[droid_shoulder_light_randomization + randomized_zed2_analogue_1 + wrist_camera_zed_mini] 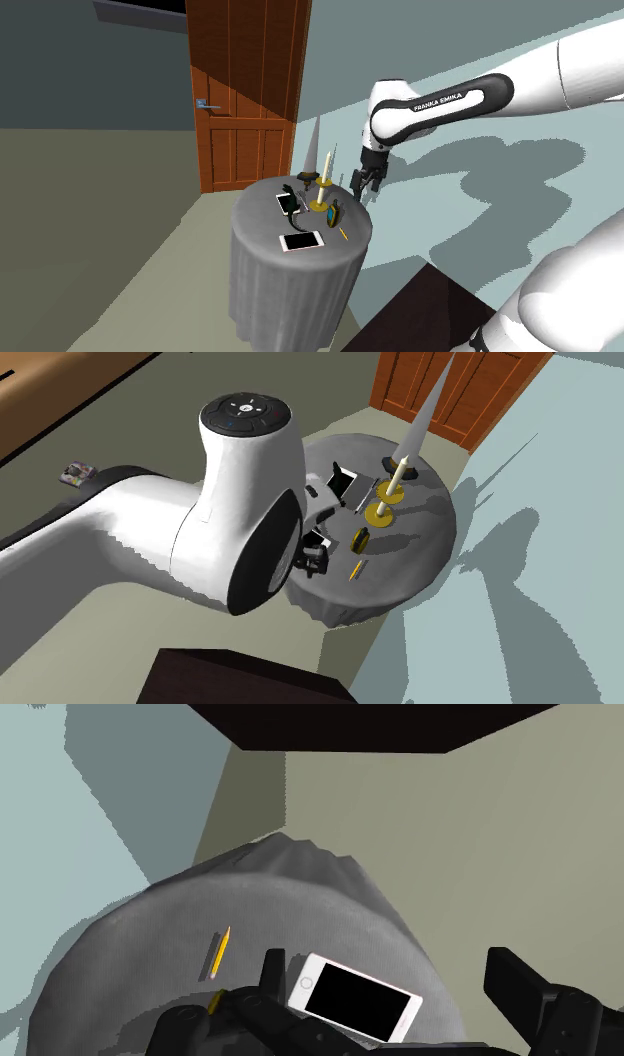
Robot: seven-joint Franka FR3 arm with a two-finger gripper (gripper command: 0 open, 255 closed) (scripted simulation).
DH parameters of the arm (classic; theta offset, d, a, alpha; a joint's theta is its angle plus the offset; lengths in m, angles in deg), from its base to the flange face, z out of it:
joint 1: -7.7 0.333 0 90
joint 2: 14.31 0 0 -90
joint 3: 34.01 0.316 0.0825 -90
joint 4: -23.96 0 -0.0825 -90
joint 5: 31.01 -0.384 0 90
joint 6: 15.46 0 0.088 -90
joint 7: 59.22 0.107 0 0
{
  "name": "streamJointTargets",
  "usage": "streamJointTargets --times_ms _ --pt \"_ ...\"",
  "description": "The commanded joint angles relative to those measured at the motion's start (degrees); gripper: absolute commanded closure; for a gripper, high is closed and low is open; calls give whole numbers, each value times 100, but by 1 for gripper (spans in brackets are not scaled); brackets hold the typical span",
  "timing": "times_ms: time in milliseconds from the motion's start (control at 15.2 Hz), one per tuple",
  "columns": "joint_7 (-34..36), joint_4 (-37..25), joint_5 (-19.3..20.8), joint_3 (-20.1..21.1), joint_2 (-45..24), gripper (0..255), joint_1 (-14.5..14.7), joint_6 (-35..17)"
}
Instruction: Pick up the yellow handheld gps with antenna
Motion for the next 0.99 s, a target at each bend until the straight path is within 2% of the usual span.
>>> streamJointTargets --times_ms 0,462,924 --pt "46 -189 111 -26 -438 0 -55 -268" --pt "247 -996 481 -161 -1897 0 -185 -958" --pt "400 -2145 752 -361 -3366 0 -255 -1326"
